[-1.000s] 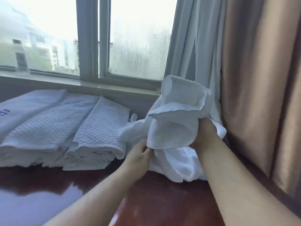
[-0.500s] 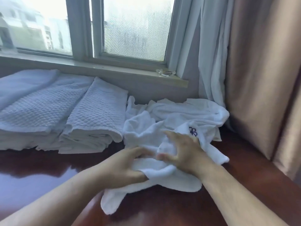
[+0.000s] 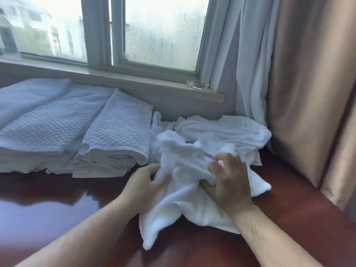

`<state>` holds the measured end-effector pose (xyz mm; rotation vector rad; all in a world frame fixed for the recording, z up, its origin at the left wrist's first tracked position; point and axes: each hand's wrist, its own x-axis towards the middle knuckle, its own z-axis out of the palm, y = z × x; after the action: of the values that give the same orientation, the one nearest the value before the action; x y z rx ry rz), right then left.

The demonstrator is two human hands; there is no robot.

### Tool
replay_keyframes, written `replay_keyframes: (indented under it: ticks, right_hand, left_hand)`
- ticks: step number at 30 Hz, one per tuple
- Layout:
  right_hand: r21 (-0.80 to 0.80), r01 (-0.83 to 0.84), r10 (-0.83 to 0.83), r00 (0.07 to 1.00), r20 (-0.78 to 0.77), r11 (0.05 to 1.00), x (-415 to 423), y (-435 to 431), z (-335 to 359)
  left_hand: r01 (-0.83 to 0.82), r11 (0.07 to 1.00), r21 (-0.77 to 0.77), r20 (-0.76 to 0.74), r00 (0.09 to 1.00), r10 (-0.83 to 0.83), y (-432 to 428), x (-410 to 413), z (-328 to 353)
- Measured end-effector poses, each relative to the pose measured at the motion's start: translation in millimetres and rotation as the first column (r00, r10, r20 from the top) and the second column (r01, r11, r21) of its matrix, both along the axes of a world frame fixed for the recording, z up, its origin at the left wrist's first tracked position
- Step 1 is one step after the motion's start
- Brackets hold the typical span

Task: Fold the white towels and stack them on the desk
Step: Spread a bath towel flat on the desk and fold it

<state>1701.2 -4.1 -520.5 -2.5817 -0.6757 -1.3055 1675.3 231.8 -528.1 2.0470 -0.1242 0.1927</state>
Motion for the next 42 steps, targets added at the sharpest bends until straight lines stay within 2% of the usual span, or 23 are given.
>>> replay_keyframes:
  ticks: [2,5,7,8,9,11,13,14,16,18,19,21,24,26,28,33,36,40,42]
  right_hand:
    - [0.057,-0.088,0.092,0.994,-0.064,0.994,-9,-6,11]
    - [0.182,-0.088,0.130,0.964,-0.231,0.979,-29,-7,25]
    - [0.237,-0.066,0.151,0.921,-0.360,0.969,-37,-6,36]
    - [0.214,-0.075,0.162,0.891,-0.424,0.974,-40,-7,42]
    - [0.161,-0.092,0.162,0.849,-0.503,0.983,-43,-6,48]
    - [0.020,-0.101,0.089,0.753,-0.652,0.995,-51,0,57]
    - [-0.166,-0.037,-0.097,0.679,-0.728,0.985,-59,12,59]
    - [-0.268,-0.004,-0.199,0.660,-0.724,0.963,-64,20,57]
    - [-0.383,-0.014,-0.291,0.623,-0.726,0.924,-72,36,48]
    - [-0.389,-0.061,-0.302,0.523,-0.797,0.919,-78,45,40]
    - [-0.382,-0.070,-0.305,0.477,-0.824,0.922,-78,47,35]
    - [-0.373,-0.038,-0.317,0.453,-0.833,0.927,-72,47,25]
    - [-0.363,0.093,-0.365,0.444,-0.818,0.927,-59,46,5]
    - [-0.370,0.194,-0.417,0.418,-0.807,0.909,-50,42,-7]
    - [-0.383,0.254,-0.458,0.422,-0.782,0.888,-38,34,-16]
    - [-0.346,0.281,-0.444,0.492,-0.749,0.895,9,19,-30]
    - [-0.276,0.272,-0.380,0.491,-0.784,0.922,44,12,-34]
    - [-0.177,0.276,-0.300,0.507,-0.808,0.945,89,1,-33]
    - [-0.157,0.282,-0.289,0.523,-0.802,0.946,101,0,-35]
  left_hand:
    - [-0.014,0.993,-0.118,0.093,0.995,0.025,-1,-4,9]
    - [0.031,0.986,-0.164,0.243,0.970,0.010,3,-16,30]
    - [0.091,0.965,-0.246,0.252,0.967,-0.027,8,-29,45]
    - [0.103,0.964,-0.247,0.266,0.963,-0.035,12,-36,52]
    - [0.075,0.982,-0.176,0.304,0.953,-0.018,16,-44,58]
    - [-0.094,0.981,0.171,0.414,0.910,0.016,28,-56,67]
    - [-0.267,0.794,0.547,0.463,0.886,-0.021,37,-72,74]
    - [-0.288,0.677,0.678,0.407,0.913,-0.020,42,-79,74]
    - [-0.207,0.482,0.852,0.197,0.978,0.072,50,-92,66]
    - [-0.088,0.355,0.931,0.036,0.988,0.149,54,-102,51]
    - [-0.062,0.321,0.945,0.009,0.987,0.163,53,-105,44]
    - [-0.065,0.322,0.944,0.028,0.993,0.117,51,-104,28]
    - [-0.003,0.492,0.870,0.039,0.997,-0.062,44,-91,3]
    - [0.047,0.595,0.802,-0.004,0.997,-0.073,35,-79,-11]
    - [0.041,0.646,0.763,-0.026,0.999,-0.033,26,-64,-26]
    - [-0.060,0.635,0.770,-0.014,0.994,0.111,1,-20,-42]
    - [-0.100,0.615,0.782,0.000,0.987,0.161,-12,8,-45]
    - [-0.225,0.523,0.822,0.154,0.972,0.175,-16,36,-46]
    - [-0.262,0.519,0.813,0.187,0.963,0.194,-15,46,-46]
